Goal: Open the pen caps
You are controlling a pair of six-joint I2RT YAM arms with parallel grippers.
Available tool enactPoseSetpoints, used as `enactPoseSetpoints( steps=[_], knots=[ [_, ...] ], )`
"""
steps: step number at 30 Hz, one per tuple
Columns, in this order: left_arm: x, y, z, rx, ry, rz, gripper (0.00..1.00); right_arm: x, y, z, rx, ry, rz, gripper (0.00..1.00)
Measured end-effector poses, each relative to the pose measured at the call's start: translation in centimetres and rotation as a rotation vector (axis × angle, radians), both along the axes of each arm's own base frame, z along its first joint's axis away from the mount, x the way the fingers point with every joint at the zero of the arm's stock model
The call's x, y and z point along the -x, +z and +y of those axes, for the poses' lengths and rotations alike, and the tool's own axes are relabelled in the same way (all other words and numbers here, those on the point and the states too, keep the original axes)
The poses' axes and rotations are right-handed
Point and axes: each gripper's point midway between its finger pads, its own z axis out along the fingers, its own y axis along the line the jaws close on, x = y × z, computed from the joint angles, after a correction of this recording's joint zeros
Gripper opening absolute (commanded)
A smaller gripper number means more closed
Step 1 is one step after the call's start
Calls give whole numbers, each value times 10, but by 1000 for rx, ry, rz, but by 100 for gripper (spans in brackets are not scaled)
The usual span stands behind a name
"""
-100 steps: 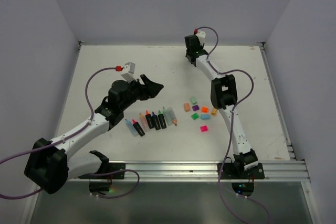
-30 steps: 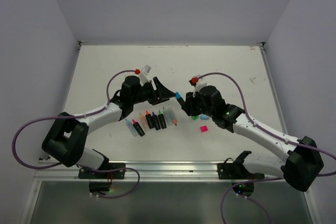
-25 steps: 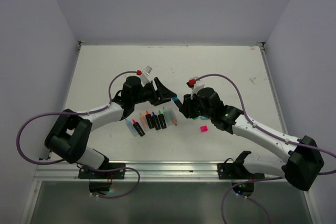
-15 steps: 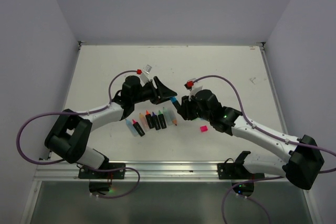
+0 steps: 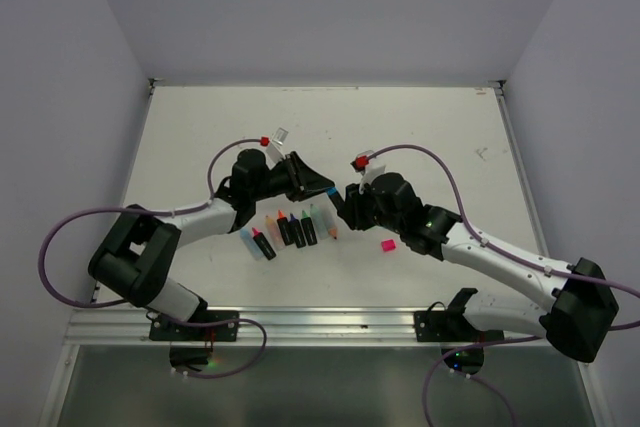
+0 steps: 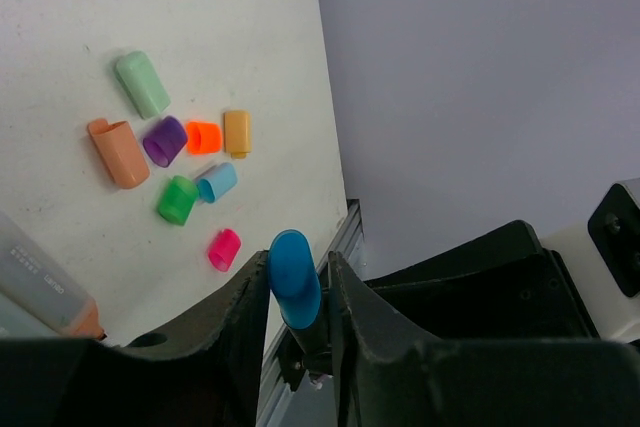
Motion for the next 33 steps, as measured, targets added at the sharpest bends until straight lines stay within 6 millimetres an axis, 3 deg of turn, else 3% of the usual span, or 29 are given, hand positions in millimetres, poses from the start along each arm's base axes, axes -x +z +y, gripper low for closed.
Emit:
enactPoseSetpoints(
  steps=[7, 10, 11, 13, 16, 17, 19, 27, 28, 29, 31, 32, 33],
  knots=[
    [2, 0, -2, 14, -14, -1, 29, 0, 1, 0, -2, 0, -6, 0],
    [2, 1, -2, 22, -16, -9, 18, 0, 2, 1, -3, 1, -7, 0],
    [3, 2, -2, 28, -18, -7, 7, 0, 1, 1, -3, 1, -7, 0],
    [3, 3, -2, 36, -21, -7, 0, 0, 1, 1, -1, 0, -6, 0],
    [3, 2, -3, 45, -24, -4, 0, -1, 1, 0, 3, -5, -8, 19],
    [3, 2, -3, 46, -25, -5, 0, -1, 0, -1, 5, -7, -9, 31],
    [3, 1, -2, 51, -24, -10, 0, -2, -1, -1, 13, -7, -10, 39],
    [10, -11, 2, 42, -21, 18, 0, -11, -18, 9, 69, 0, 18, 47],
    [10, -11, 2, 42, -21, 18, 0, -12, -20, 11, 75, 2, 21, 47],
    [11, -11, 2, 42, -20, 18, 0, -14, -21, 13, 78, 3, 24, 39],
    [11, -11, 3, 42, -14, 15, 0, -15, -22, 19, 78, 21, 29, 7],
    [10, -10, 4, 41, -9, 12, 0, -14, -22, 22, 76, 31, 28, 0],
    [9, -11, 5, 39, -5, 13, 0, -14, -22, 22, 74, 32, 27, 0]
  ],
)
